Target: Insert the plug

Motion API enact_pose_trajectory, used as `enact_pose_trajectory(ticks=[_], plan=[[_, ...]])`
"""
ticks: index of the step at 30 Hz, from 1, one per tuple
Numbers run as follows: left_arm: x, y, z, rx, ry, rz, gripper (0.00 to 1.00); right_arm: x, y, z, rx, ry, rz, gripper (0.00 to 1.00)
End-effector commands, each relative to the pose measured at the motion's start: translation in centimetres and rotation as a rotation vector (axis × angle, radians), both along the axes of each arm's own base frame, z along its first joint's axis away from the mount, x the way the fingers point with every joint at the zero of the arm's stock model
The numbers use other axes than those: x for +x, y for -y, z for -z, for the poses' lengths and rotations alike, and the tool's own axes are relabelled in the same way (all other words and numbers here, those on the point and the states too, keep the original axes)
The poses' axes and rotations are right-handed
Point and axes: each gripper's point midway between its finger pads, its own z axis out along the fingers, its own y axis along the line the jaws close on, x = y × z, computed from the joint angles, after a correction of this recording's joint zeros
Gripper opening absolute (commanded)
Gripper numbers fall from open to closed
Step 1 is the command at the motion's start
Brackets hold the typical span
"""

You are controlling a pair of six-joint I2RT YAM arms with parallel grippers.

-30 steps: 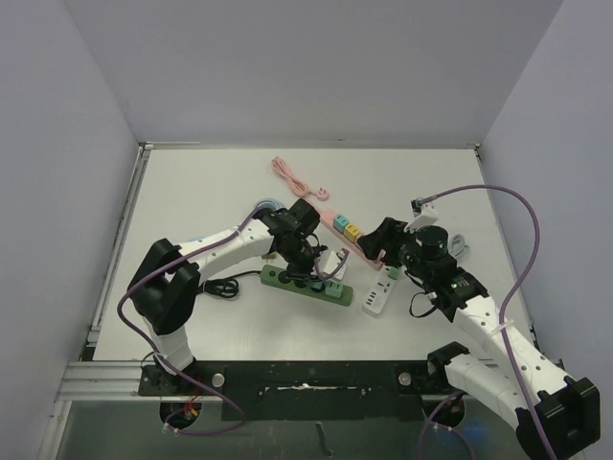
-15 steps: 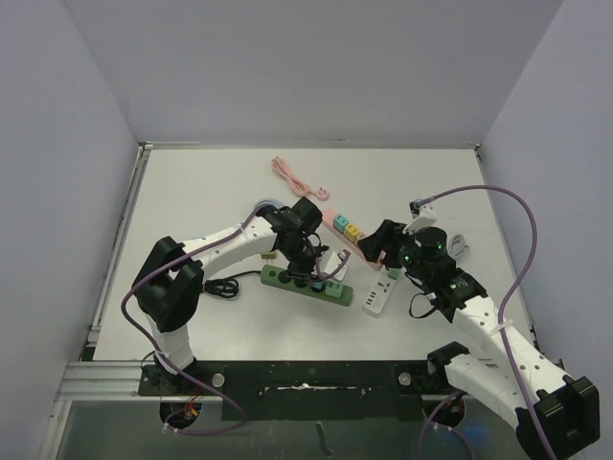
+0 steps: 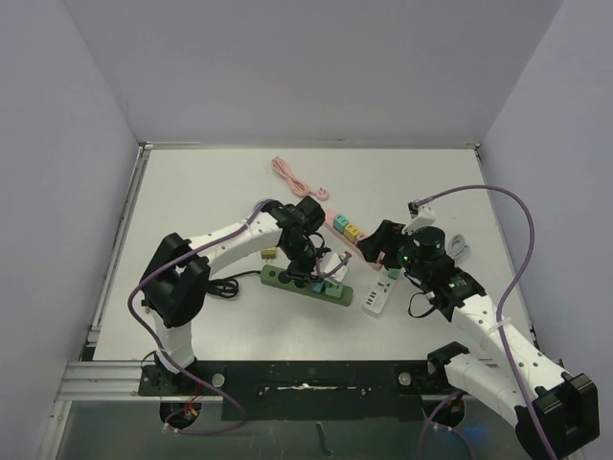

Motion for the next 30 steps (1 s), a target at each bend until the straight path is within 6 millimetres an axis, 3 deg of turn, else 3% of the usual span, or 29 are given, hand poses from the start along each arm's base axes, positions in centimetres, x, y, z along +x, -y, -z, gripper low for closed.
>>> enact_pose_trajectory(ticks=[1,9,26,30], plan=[[-1.4,-0.6,1.4,0.041,-0.04,0.018,0.0,0.9,-0.2,-1.5,0.015,0.068,0.0,0.68],[1.7,-1.2,1.8,0.096,0.156,-0.048,0.0,0.8,-0.1,-1.3,0.013,0.065,0.001,0.68],[3.2,0.1,1.5,0.105,0.139,-0.21,0.0,0.5,0.0,-1.3,0.012,0.064,-0.004,0.68],[2.9,0.2,1.5,0.091,0.134,-0.184,0.0,0.4,0.0,-1.3,0.01,0.066,-0.005,0.68]])
